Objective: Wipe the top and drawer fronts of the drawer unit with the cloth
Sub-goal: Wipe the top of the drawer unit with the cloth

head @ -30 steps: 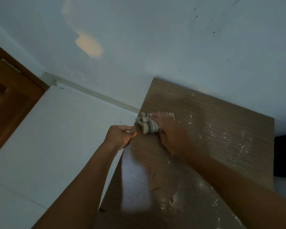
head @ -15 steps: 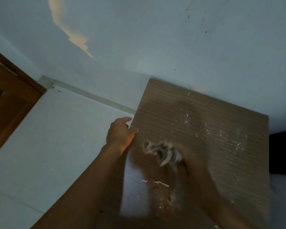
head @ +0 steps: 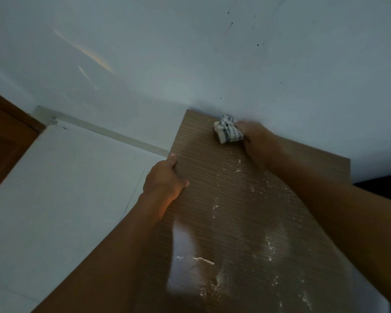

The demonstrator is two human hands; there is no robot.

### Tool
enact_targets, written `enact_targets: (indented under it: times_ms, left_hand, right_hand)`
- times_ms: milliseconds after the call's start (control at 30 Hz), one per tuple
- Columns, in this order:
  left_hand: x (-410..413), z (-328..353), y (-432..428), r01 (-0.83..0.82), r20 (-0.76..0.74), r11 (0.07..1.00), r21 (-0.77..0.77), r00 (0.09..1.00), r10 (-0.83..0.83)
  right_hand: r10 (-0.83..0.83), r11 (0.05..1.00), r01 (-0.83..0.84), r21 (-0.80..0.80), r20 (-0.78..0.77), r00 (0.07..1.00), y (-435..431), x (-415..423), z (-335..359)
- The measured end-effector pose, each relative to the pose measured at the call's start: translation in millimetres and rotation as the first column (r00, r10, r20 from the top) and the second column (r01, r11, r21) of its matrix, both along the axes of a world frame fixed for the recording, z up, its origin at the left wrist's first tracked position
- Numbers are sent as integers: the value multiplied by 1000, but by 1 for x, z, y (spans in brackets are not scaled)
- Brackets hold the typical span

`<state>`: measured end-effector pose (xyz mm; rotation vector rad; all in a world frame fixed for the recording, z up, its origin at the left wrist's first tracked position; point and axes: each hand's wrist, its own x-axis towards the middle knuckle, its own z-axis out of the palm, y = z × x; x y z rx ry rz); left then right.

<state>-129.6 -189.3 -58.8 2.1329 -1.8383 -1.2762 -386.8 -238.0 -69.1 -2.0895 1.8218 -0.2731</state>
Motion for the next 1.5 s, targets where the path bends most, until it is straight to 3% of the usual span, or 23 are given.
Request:
enact_targets:
  times_ms: [133, 300, 567, 667, 800, 900, 1000, 1167, 1300, 1400, 1500]
  left_hand:
    - [1, 1, 1, -2, 3, 1000, -7, 1000, 2]
    - [-1, 2, 1, -16, 0, 1000, -6, 1000, 16]
    - [0, 3, 2, 19, -14, 1000, -21, 1000, -19]
    - [-1, 5, 3, 41, 9, 999, -29, 999, -40]
    - [-15, 12, 14, 183, 200, 979, -95, 967, -161]
    - [-38, 14, 22, 326, 212, 941, -86, 929, -303]
    - [-58, 7, 25, 419, 216, 908, -21, 888, -405]
    - [-68, 0, 24, 380, 184, 925, 21, 908, -377]
    - [-68, -1, 23, 362, 179, 932, 28, 915, -361]
    - [-67, -3, 24, 354, 173, 935, 22, 920, -352]
    - [-67, -4, 23, 348, 171, 937, 21, 923, -346]
  right_hand:
    - [-206, 975, 215, -54, 135, 969, 35, 22, -24]
    - [-95, 994, 106, -31, 248, 964, 109, 56, -23]
    - [21, 1000, -19, -8, 242, 970, 254, 112, -27]
    - [-148, 988, 114, 106, 407, 902, 263, 117, -7]
    - [-262, 964, 235, 123, 597, 759, 245, 86, 54]
    - [-262, 954, 299, 23, 549, 794, 213, 37, 87]
    - [-265, 952, 304, -42, 390, 882, 167, -13, 95]
    - [-161, 967, 190, -170, 172, 972, 85, -70, 68]
    - [-109, 989, 111, -93, 30, 994, 49, -83, 22]
    - [-194, 976, 198, -95, 50, 980, 57, -72, -5]
    - [-313, 934, 335, -119, 171, 934, 86, -46, -18]
